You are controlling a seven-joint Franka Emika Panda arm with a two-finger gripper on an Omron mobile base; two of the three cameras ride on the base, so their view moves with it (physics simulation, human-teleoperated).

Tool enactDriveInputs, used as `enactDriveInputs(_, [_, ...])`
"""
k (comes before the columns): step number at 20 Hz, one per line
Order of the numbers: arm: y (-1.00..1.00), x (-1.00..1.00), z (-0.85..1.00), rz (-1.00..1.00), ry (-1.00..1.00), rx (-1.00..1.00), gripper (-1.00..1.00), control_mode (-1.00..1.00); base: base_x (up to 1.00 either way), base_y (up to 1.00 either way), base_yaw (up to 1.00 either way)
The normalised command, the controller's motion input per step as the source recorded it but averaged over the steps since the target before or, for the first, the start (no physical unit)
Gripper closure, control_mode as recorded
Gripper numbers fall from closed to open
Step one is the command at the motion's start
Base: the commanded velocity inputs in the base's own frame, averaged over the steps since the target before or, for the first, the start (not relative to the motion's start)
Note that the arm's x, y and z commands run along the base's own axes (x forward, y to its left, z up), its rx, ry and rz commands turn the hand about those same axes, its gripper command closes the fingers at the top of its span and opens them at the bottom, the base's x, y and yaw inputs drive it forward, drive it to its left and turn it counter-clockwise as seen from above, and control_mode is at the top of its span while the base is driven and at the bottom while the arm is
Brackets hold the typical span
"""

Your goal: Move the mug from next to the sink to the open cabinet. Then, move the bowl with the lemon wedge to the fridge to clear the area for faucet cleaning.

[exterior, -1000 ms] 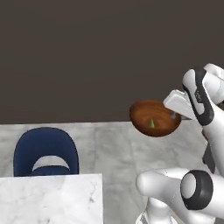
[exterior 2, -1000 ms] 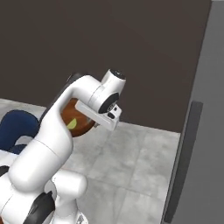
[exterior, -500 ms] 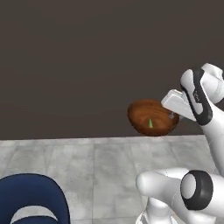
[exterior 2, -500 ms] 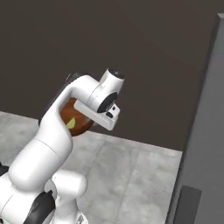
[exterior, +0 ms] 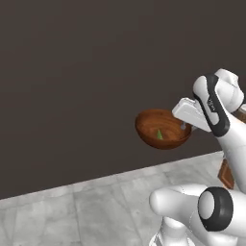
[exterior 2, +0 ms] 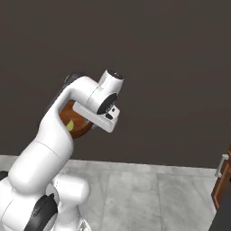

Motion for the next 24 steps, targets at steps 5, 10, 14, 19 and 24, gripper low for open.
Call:
enactDriveInputs(5, [0.00,0.00,0.00,0.00,0.00,0.00,1.00,1.00,0.99,0.00,-0.67])
enactDriveInputs(10, [0.00,0.00,0.00,0.00,0.00,0.00,1.00,1.00,0.87,0.00,-0.71])
enactDriveInputs(14, [0.00,0.00,0.00,0.00,0.00,0.00,1.00,1.00,0.56,0.00,-0.80])
enactDriveInputs(19, [0.00,0.00,0.00,0.00,0.00,0.00,1.00,1.00,0.39,-0.08,-0.83])
enactDriveInputs(24, [0.00,0.00,0.00,0.00,0.00,0.00,1.00,1.00,0.39,-0.14,-0.63])
